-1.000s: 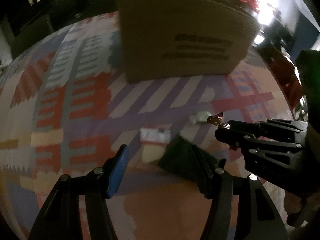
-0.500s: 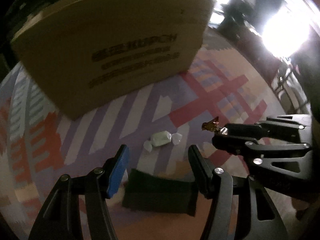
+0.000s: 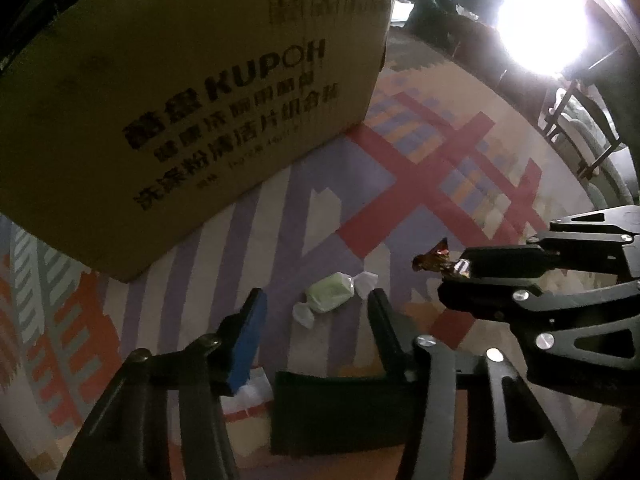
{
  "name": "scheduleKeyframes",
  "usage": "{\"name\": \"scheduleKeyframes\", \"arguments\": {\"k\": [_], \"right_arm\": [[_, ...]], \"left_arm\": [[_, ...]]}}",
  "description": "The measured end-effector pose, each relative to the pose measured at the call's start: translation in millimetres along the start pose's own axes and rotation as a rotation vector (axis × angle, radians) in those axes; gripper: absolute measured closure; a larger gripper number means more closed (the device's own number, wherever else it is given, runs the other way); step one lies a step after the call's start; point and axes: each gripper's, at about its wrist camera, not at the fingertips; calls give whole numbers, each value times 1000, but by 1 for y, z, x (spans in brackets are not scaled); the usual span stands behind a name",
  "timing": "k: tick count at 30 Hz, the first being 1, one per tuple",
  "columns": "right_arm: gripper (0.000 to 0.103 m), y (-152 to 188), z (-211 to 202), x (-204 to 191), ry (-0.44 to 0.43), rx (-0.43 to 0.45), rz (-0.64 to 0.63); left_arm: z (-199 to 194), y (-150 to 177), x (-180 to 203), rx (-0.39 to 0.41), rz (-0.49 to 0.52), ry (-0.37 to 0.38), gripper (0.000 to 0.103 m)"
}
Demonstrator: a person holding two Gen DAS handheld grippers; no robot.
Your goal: Organize snacks
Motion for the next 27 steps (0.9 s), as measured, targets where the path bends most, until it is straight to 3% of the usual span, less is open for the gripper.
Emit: {"name": "scheduleKeyframes", "arguments": {"k": [8,13,22,27], "right_arm": [[79,2,6,8,0,-13,24],[79,1,8,11,-8,-14,41],[79,1,6,16,-26,-5,50],[79,0,-5,18,-32,6,38]], "left_arm": [[12,-2,11,-5,4,10,60],[15,-4,14,-17,-29,12,78],[10,-2,9,-39,-133,17,79],[-10,-2,1,-13,-215,8,79]]}}
Point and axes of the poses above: each gripper's, at about its wrist camera, not at the fingertips, and z roughly the way its jaws point, x to its right, y to its underside, and after that the axes turned 14 degrees about -y, right-handed
